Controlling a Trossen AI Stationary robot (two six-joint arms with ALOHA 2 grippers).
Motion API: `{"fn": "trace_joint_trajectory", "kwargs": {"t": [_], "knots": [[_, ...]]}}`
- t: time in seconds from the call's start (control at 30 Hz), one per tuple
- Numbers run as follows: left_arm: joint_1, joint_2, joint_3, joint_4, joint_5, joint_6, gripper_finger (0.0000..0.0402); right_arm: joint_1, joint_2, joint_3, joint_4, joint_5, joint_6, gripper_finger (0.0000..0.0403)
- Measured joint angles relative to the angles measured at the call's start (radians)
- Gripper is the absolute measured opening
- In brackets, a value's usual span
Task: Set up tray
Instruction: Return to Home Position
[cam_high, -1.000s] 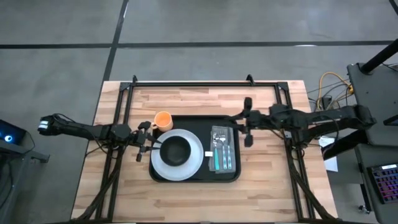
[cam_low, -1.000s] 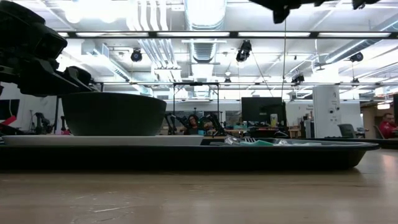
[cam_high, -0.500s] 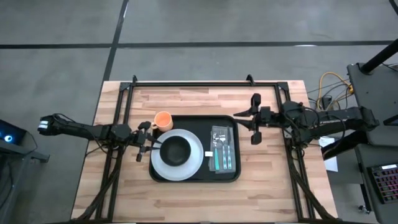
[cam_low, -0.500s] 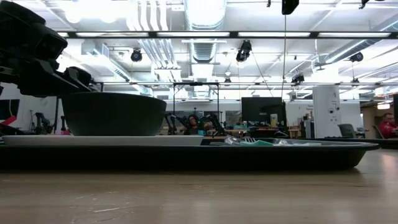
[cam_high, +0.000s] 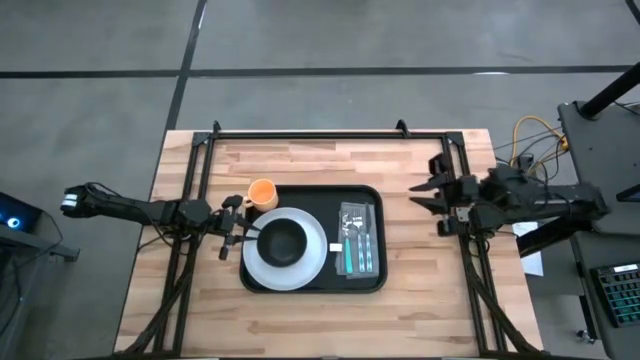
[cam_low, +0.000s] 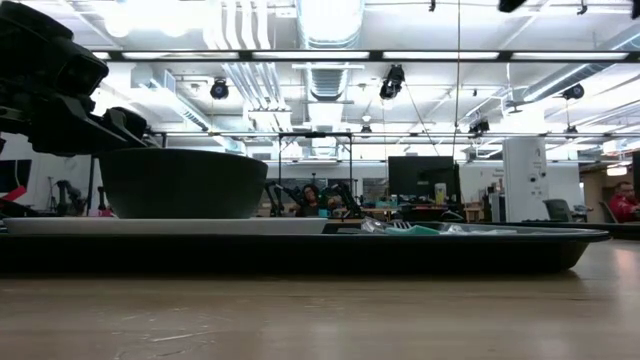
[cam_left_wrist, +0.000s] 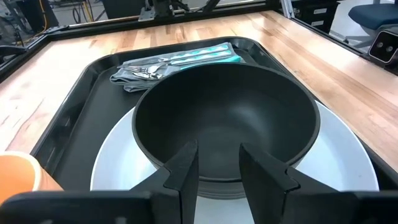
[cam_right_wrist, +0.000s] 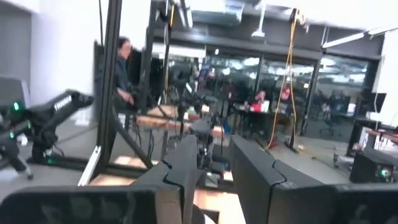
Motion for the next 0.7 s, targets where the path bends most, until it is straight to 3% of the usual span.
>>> {"fn": "trace_joint_trajectory", "kwargs": {"t": [0.3,0.43,0.57,0.7], "knots": [[0.0,0.0,0.0,0.0,0.0,0.0,0.0096,0.0,-0.23,-0.165,0.018,0.026,-0.005,0.0073],[0.0,0.0,0.0,0.0,0.0,0.0,0.0096,0.0,-0.299,-0.307,0.284,0.099,0.049,0.0068],[0.0,0.0,0.0,0.0,0.0,0.0,0.0096,0.0,-0.345,-0.464,0.575,0.106,0.03,0.0071],[0.0,0.0,0.0,0.0,0.0,0.0,0.0096,0.0,-0.381,-0.487,0.493,0.111,0.009,0.0078]]}}
